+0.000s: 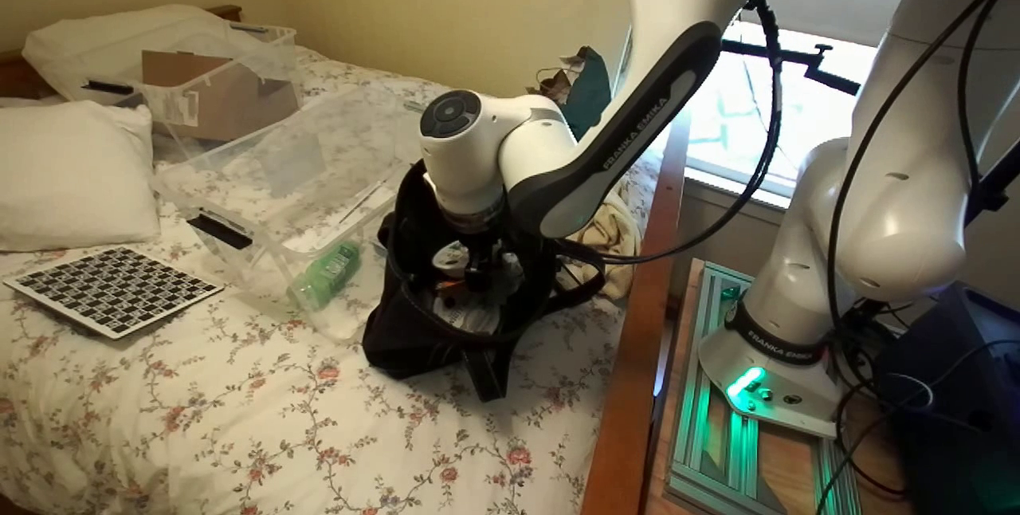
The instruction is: Take some items out of the bag and put them into the plastic box
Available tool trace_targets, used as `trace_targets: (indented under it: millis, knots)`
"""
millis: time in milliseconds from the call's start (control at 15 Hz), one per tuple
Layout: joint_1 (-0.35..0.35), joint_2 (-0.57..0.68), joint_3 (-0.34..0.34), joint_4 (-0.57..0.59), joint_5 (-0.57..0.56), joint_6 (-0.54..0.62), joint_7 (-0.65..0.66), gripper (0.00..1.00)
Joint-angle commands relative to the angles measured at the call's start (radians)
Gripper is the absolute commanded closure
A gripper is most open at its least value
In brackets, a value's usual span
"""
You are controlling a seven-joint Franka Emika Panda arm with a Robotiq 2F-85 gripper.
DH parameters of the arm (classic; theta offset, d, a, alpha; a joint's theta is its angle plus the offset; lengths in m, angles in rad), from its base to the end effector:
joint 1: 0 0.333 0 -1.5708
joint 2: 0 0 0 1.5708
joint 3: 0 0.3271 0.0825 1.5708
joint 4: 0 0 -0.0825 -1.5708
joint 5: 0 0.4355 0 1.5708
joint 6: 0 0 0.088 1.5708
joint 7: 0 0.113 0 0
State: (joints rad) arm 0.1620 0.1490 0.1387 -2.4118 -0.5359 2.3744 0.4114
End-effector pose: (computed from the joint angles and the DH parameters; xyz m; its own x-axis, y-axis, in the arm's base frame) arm 0.4846 0.1443 0.1998 0.9514 0.2885 -0.1073 0.3078 -0.8910 0.3338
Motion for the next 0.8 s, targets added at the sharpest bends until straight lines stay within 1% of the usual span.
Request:
trace_targets:
  millis: [0,333,667,733]
  knots:
    - [0.026,0.092,-0.039,0.059,-0.053,0.021,0.076,0.0]
    - [0.07,0.169,-0.095,0.111,-0.138,0.042,0.183,0.0]
    - [0.104,0.223,-0.128,0.154,-0.212,0.028,0.284,0.0]
    - [0.108,0.231,-0.131,0.16,-0.221,0.026,0.3,0.1]
